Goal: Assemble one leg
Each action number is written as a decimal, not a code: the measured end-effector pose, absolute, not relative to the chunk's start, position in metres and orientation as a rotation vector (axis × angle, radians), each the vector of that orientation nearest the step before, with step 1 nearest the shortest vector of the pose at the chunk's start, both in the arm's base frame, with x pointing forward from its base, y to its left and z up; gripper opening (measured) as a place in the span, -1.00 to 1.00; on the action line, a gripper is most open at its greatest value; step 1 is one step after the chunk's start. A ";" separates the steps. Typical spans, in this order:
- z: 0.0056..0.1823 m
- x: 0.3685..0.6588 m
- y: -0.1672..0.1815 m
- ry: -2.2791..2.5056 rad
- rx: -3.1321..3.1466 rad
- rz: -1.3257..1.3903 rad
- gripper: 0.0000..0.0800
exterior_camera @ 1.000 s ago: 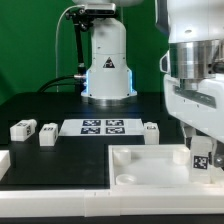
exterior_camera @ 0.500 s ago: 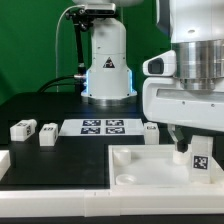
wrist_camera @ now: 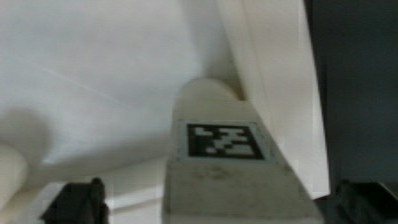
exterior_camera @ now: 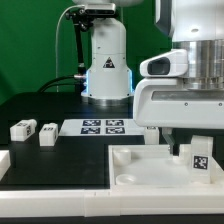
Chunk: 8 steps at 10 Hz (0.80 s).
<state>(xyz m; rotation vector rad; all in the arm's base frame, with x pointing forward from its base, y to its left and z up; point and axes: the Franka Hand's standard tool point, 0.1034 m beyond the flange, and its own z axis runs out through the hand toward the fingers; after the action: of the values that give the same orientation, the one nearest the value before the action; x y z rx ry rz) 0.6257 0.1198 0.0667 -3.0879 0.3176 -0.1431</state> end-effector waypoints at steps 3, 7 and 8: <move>0.067 0.626 0.119 0.362 -3.081 -0.142 -0.06; 0.067 0.626 0.119 0.443 -3.069 -0.141 -0.28; 0.067 0.626 0.119 0.678 -3.014 -0.137 -0.28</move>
Offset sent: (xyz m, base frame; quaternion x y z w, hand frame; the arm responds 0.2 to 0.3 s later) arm 0.0000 0.0000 0.0000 0.0000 0.0000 0.0000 1.0000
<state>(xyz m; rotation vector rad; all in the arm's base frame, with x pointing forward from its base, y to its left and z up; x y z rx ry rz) 0.6260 0.1187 0.0668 -3.0140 0.6783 -0.1368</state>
